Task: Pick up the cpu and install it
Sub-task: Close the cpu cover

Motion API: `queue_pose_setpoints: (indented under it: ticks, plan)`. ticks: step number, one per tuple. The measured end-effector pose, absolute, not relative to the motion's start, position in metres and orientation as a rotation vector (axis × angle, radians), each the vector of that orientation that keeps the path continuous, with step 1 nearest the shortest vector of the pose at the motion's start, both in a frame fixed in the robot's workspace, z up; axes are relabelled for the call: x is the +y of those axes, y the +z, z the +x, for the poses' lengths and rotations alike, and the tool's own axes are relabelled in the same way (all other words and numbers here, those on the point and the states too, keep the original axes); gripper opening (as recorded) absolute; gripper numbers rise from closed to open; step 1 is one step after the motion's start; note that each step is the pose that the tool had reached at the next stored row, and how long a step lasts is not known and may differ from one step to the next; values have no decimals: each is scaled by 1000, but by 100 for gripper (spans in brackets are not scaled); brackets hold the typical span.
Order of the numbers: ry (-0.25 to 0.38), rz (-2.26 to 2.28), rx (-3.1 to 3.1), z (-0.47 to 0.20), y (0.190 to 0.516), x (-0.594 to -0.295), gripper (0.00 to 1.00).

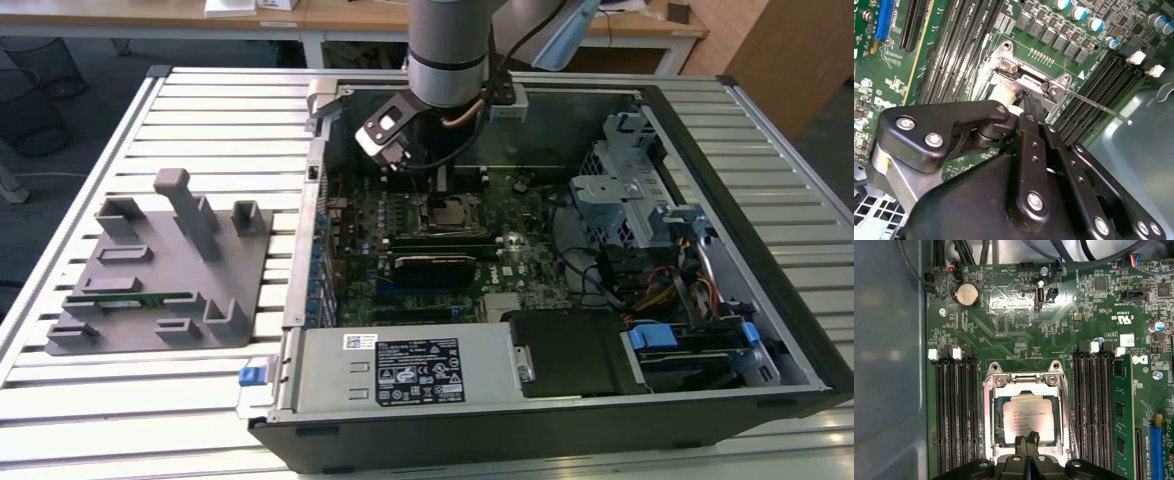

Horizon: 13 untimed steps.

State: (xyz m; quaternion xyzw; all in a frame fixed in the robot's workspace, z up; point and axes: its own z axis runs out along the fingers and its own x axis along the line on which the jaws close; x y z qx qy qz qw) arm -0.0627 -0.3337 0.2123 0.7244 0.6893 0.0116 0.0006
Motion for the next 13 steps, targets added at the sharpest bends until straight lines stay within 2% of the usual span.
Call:
queue_pose_setpoints:
  ticks: [13]
  plan:
    - [37,2270,2170,-64,204,-334,11]
